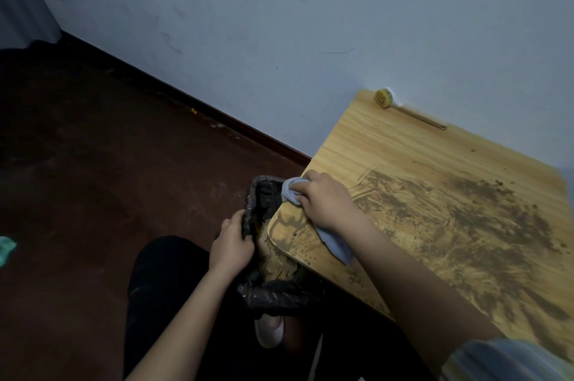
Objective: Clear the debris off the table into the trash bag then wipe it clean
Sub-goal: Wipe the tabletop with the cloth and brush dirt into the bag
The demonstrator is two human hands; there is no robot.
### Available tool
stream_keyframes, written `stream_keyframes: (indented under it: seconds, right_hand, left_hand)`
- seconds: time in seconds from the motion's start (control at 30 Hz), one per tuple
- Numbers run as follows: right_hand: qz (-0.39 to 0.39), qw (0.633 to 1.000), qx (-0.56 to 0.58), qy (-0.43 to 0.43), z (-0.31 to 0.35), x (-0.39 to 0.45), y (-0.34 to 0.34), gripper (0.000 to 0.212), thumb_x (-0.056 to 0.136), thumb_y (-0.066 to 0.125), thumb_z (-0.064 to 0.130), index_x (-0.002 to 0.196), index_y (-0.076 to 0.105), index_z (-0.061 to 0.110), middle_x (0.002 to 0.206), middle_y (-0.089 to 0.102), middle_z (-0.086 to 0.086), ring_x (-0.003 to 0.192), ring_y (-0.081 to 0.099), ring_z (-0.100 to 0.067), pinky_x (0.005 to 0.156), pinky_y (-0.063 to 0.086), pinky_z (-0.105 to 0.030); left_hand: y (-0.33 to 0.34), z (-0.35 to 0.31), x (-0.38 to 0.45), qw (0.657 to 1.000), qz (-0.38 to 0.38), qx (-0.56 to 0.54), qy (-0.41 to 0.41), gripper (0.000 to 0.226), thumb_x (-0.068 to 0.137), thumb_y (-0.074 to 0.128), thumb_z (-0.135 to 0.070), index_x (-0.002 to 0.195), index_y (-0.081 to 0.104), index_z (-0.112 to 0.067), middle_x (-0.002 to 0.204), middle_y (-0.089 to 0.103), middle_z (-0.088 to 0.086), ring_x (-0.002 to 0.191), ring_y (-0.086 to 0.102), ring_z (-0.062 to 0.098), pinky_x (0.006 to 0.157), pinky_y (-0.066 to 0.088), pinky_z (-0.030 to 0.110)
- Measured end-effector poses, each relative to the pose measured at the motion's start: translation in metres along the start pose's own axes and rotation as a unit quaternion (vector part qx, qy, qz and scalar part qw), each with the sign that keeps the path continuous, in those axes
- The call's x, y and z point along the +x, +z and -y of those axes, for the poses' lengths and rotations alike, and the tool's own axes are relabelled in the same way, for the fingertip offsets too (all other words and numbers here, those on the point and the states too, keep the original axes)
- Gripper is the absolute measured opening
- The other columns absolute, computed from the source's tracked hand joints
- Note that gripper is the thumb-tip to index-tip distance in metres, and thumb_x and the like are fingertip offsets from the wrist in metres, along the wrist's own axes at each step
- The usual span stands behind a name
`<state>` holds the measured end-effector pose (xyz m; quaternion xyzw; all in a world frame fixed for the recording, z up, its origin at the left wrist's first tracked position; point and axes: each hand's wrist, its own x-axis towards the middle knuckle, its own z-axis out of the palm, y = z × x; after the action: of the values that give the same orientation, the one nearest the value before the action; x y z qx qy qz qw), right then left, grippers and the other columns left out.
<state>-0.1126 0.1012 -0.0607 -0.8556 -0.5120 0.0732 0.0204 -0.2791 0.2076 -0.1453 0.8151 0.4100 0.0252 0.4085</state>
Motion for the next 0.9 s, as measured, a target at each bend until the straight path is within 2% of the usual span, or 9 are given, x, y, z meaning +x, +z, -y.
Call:
stream_keyframes:
  seconds: [0.1,0.27,0.4,0.53,0.63,0.8,0.9]
  right_hand:
    - [0.023,1.0,-0.012,-0.005,0.007,0.002,0.006,0.027,0.103,0.039,0.024,0.123,0.058,0.026,0.111,0.048,-0.006,0.096,0.048,-0.03,0.071,0.04,-0.036]
    - [0.065,0.995,-0.006,-0.075,0.01,-0.009,0.009,0.034,0.103,0.039,0.024,0.133,0.054,0.027,0.118,0.049,-0.005,0.101,0.048,-0.028,0.072,0.042,-0.037]
    - [0.082,0.988,-0.008,-0.13,0.006,-0.019,0.009,0.031,0.102,0.04,0.023,0.126,0.058,0.027,0.118,0.05,-0.006,0.102,0.047,-0.029,0.077,0.044,-0.041]
    - [0.034,0.995,0.031,-0.083,0.003,-0.009,0.003,0.031,0.101,0.045,0.025,0.128,0.058,0.029,0.116,0.05,-0.003,0.102,0.047,-0.026,0.074,0.036,-0.032]
    - [0.018,0.998,0.01,-0.051,0.009,-0.003,0.005,0.029,0.102,0.043,0.025,0.127,0.058,0.028,0.117,0.049,-0.004,0.101,0.047,-0.028,0.076,0.041,-0.036]
    - [0.046,0.995,-0.021,-0.089,0.018,-0.008,0.013,0.03,0.101,0.042,0.019,0.124,0.06,0.026,0.114,0.051,-0.005,0.099,0.049,-0.028,0.075,0.043,-0.039]
    - [0.062,0.989,-0.018,-0.133,0.017,-0.014,0.014,0.031,0.099,0.043,0.014,0.118,0.063,0.027,0.12,0.053,-0.002,0.103,0.049,-0.028,0.074,0.041,-0.036]
  left_hand:
    - [0.0,0.0,-0.001,1.0,-0.001,-0.001,0.006,0.053,0.091,0.05,-0.014,0.139,0.035,-0.03,0.129,0.045,0.004,0.109,0.056,0.03,0.08,0.04,0.032]
    - [-0.002,0.0,0.002,1.0,-0.001,0.004,0.006,0.054,0.091,0.05,-0.015,0.141,0.034,-0.03,0.129,0.045,0.004,0.109,0.056,0.031,0.08,0.041,0.033]
    - [0.0,0.002,0.001,1.0,-0.001,-0.003,0.009,0.053,0.091,0.05,-0.014,0.139,0.035,-0.03,0.125,0.046,0.004,0.104,0.057,0.031,0.075,0.039,0.03]
    - [0.003,0.001,0.0,1.0,-0.005,-0.005,0.013,0.053,0.091,0.05,-0.013,0.14,0.035,-0.029,0.125,0.046,0.004,0.106,0.057,0.031,0.075,0.037,0.029]
    - [0.003,0.001,-0.001,1.0,0.0,-0.002,0.011,0.053,0.091,0.05,-0.014,0.14,0.034,-0.029,0.125,0.045,0.003,0.107,0.056,0.031,0.077,0.039,0.031]
    - [-0.001,0.002,-0.001,1.0,-0.002,0.006,0.004,0.054,0.092,0.049,-0.015,0.141,0.032,-0.03,0.127,0.044,0.003,0.108,0.056,0.03,0.076,0.038,0.03]
    - [-0.002,0.003,0.0,1.0,-0.003,0.005,0.003,0.053,0.092,0.049,-0.015,0.14,0.033,-0.031,0.126,0.045,0.002,0.106,0.056,0.03,0.075,0.038,0.029]
